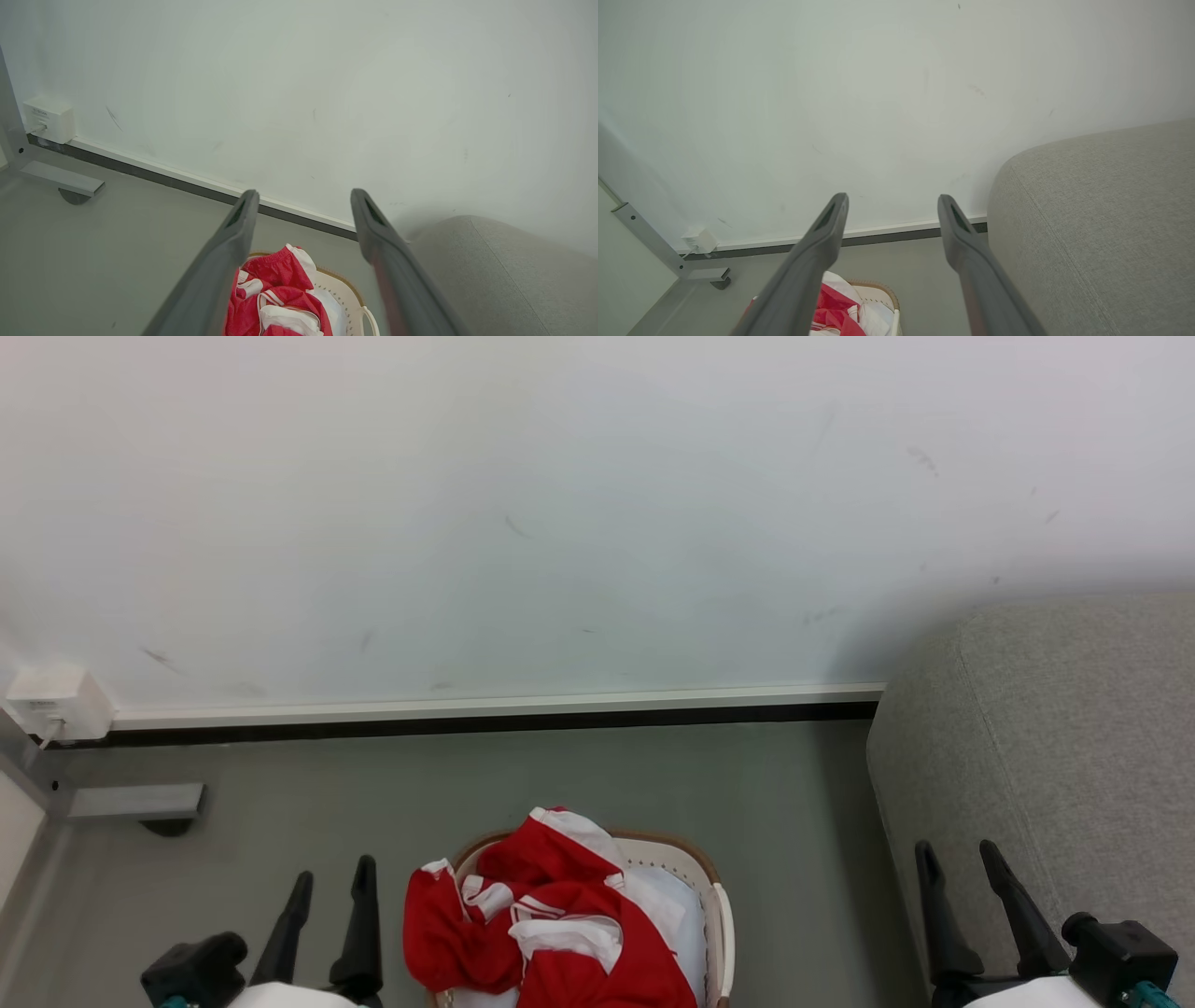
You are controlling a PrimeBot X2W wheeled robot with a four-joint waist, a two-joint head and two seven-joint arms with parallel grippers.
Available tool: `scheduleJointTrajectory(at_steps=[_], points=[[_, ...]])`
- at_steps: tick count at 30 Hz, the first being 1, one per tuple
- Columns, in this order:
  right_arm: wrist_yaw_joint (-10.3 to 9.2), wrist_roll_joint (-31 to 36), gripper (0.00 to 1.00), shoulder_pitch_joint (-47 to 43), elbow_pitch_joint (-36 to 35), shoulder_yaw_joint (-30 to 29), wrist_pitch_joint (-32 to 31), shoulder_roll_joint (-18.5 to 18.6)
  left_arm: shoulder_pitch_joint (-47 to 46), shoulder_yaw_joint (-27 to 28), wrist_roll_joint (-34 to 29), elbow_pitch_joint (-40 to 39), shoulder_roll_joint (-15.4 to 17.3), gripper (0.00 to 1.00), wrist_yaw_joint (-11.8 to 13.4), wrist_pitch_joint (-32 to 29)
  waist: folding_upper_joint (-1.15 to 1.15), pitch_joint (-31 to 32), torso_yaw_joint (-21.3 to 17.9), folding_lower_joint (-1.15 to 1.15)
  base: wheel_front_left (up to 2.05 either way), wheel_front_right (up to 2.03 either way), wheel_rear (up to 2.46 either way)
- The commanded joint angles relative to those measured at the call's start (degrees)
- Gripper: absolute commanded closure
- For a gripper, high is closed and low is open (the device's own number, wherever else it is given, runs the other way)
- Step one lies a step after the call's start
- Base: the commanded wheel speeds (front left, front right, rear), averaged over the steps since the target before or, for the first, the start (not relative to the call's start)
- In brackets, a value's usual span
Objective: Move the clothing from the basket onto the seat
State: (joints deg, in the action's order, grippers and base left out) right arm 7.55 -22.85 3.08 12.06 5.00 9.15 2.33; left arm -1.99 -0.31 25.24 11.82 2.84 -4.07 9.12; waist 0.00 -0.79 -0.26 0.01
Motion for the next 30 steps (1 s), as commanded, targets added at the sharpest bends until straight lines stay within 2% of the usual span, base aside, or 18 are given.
scheduleJointTrajectory(at_steps=[1, 16, 30], points=[[-0.07, 2.0, 0.0, -0.4, -0.1, 0.2, 0.7, 0.6, 0.2, 0.0, -2.3, -0.7, 0.8, 0.0, 0.2, 0.7, 0.0, 0.0, -0.1, 0.0, 0.0, 0.0, 0.0], [-0.09, 8.3, 0.0, -1.2, 1.5, -0.2, 2.6, 0.7, 1.2, -1.6, -10.5, -0.9, 1.7, 0.0, 1.5, 2.6, 0.0, -0.1, -0.1, -0.01, 0.0, 0.0, 0.0], [-0.1, 10.5, 0.0, -1.9, 3.0, -0.8, 4.2, 0.7, 2.0, -2.3, -16.9, 0.2, 2.0, 0.0, 1.2, 4.4, 0.0, -0.6, -0.4, -0.01, 0.0, 0.0, 0.0]])
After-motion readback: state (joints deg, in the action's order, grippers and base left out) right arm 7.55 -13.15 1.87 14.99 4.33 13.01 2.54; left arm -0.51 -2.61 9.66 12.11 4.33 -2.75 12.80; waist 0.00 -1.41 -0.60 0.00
